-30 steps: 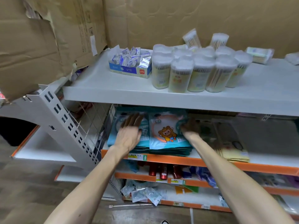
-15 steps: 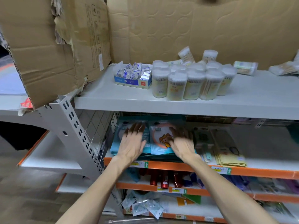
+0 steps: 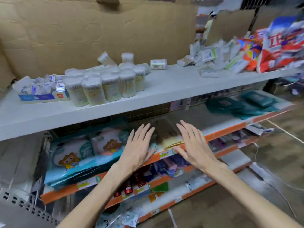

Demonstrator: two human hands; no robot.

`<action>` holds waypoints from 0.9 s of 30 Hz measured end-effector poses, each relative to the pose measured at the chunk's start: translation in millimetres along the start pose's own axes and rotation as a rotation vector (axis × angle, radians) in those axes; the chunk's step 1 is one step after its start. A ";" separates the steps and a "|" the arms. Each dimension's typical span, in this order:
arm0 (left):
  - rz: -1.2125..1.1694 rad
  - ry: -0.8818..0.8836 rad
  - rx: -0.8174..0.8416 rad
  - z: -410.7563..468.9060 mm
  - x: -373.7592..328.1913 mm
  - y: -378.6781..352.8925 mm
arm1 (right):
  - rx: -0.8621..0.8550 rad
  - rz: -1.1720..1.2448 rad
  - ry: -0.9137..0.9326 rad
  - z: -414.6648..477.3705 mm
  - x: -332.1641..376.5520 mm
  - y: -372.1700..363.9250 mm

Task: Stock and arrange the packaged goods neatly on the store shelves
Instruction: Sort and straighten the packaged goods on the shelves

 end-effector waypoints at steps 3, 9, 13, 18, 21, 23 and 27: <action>-0.088 -0.094 0.029 35.9 -52.0 -15.7 | -0.007 -0.032 -0.064 -24.9 -38.1 26.5; -0.253 -0.307 0.006 88.0 -156.9 -30.5 | -0.111 -0.073 -0.082 -79.6 -114.5 90.5; -0.352 -0.399 0.000 124.4 -227.2 -36.7 | -0.121 -0.120 -0.093 -116.7 -173.1 129.4; -0.389 -0.488 0.000 173.8 -310.5 -63.8 | -0.086 -0.200 -0.117 -151.8 -255.8 158.3; -0.377 -0.506 0.007 200.1 -355.4 -82.9 | -0.053 -0.251 -0.134 -167.4 -304.7 164.8; -0.365 -0.516 0.008 214.3 -381.4 -92.5 | -0.043 -0.262 -0.145 -174.8 -331.0 168.0; -0.329 -0.506 0.049 238.9 -419.4 -115.7 | -0.020 -0.286 -0.178 -181.7 -378.9 168.3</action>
Point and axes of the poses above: each hand's wrist, its own z-axis towards the middle knuckle, its own y-axis out of the back of the hand, x = y × z, the point moved 1 cm from there along z, towards the middle knuckle, and after that the axes turned 15 degrees about -x, right-handed, at the moved point
